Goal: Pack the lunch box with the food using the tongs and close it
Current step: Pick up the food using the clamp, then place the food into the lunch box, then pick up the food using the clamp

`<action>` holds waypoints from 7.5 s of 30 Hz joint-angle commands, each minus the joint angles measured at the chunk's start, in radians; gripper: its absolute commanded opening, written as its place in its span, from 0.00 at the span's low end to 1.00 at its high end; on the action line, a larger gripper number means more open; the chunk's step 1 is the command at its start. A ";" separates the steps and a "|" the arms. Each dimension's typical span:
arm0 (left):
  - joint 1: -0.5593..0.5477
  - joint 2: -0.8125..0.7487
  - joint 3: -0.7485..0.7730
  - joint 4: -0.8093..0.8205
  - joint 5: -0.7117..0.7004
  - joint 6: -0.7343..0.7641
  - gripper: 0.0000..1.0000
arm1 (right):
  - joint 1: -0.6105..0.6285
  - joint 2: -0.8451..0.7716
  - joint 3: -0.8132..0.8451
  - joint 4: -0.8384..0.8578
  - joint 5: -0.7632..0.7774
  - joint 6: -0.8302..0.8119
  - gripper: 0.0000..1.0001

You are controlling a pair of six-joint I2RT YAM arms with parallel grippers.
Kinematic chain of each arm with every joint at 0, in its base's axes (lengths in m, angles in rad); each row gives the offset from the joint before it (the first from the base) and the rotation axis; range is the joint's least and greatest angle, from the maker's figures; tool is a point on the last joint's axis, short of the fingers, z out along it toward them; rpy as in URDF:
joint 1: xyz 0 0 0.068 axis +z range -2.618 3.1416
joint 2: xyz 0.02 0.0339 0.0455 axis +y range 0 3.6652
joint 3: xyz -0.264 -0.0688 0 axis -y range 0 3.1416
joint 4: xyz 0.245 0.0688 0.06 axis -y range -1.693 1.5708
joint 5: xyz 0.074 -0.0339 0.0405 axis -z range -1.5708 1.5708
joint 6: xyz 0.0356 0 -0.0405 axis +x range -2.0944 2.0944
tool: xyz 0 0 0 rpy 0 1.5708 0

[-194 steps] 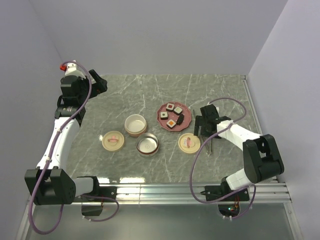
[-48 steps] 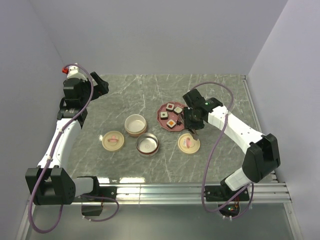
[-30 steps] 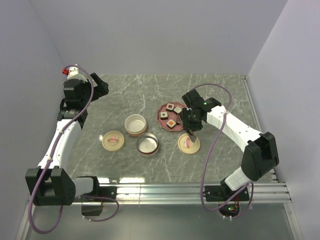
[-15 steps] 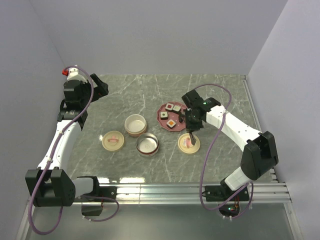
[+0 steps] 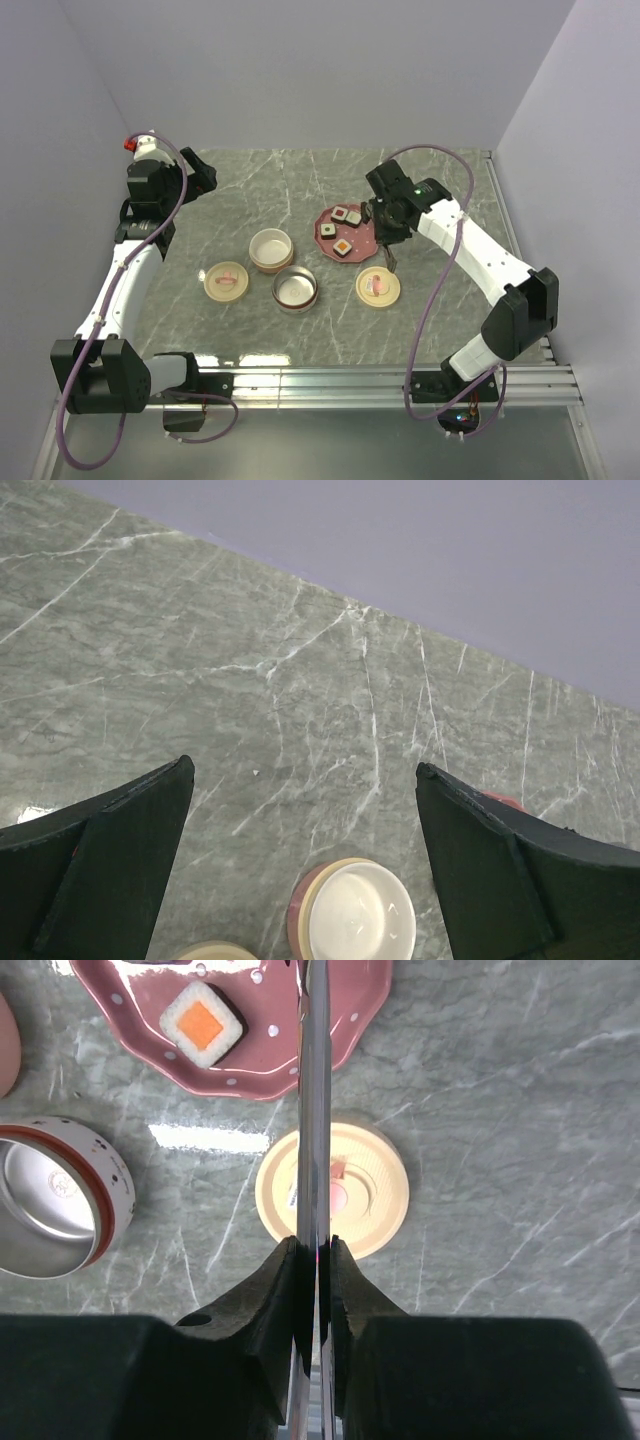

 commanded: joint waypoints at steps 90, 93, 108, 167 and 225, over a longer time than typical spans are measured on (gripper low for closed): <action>-0.004 -0.021 -0.008 0.020 0.005 0.000 1.00 | 0.360 0.286 0.356 0.131 -0.060 -0.172 0.39; -0.004 -0.024 -0.009 0.020 0.002 0.002 0.99 | 0.359 0.289 0.357 0.146 -0.049 -0.173 0.39; -0.004 -0.028 -0.018 0.022 0.000 0.002 1.00 | 0.362 0.315 0.403 0.173 -0.069 -0.184 0.39; -0.004 -0.004 -0.029 0.045 0.049 -0.036 0.99 | 0.228 -0.093 -0.061 0.144 0.158 -0.144 0.47; -0.004 -0.002 -0.061 0.073 0.059 -0.067 0.99 | 0.237 -0.044 -0.190 0.158 0.047 -0.127 0.50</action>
